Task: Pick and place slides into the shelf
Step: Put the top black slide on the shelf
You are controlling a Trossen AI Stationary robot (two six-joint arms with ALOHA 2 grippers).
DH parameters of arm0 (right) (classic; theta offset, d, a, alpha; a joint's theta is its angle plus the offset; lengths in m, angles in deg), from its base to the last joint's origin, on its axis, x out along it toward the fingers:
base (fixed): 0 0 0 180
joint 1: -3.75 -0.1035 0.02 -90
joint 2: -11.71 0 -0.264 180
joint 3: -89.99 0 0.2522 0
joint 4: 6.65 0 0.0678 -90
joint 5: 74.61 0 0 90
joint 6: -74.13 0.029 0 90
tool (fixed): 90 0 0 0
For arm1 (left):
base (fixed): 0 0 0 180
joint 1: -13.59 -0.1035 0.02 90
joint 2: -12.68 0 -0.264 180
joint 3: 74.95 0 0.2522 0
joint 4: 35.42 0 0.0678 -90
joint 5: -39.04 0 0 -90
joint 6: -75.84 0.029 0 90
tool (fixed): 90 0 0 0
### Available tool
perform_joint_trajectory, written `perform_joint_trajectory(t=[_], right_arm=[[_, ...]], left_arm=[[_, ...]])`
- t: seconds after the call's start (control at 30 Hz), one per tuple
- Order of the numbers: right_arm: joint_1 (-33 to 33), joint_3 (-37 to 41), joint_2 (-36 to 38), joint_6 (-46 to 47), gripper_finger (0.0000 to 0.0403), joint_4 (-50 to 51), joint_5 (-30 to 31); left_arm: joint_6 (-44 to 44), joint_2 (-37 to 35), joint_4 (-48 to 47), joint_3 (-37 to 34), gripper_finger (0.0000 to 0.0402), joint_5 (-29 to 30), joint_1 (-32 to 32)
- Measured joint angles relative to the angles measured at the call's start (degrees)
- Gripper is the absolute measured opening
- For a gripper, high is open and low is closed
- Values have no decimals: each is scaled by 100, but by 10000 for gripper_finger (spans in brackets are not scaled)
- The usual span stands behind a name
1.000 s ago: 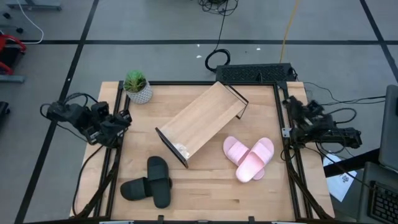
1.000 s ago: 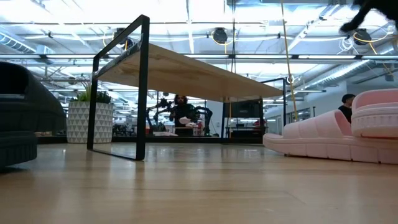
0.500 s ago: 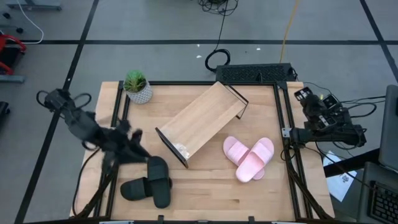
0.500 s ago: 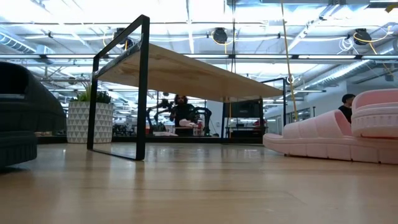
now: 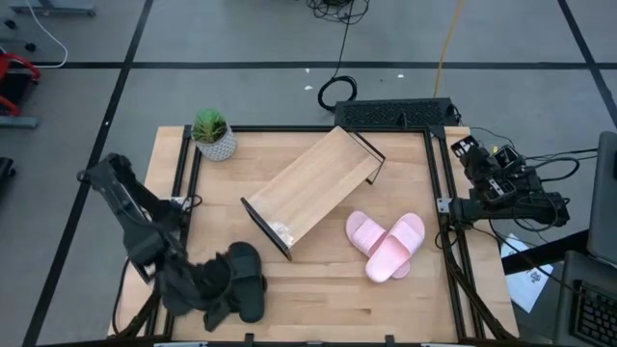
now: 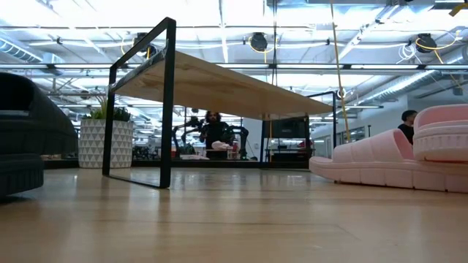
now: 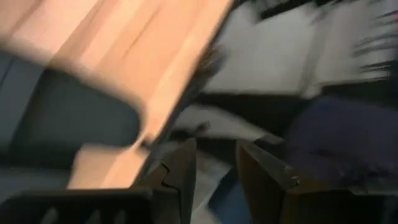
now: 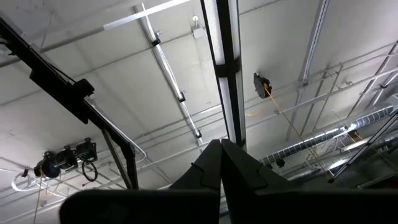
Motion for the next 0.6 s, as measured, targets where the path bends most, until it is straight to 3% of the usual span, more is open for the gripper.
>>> perform_joint_trajectory(t=[0.13,0.6], right_arm=[[0,-2,0,1,0,-3,2],[0,-4,0,4,0,-3,4]], left_arm=[[-436,391,-454,-1,113,-382,25],[-473,984,-987,-1,113,-385,-68]])
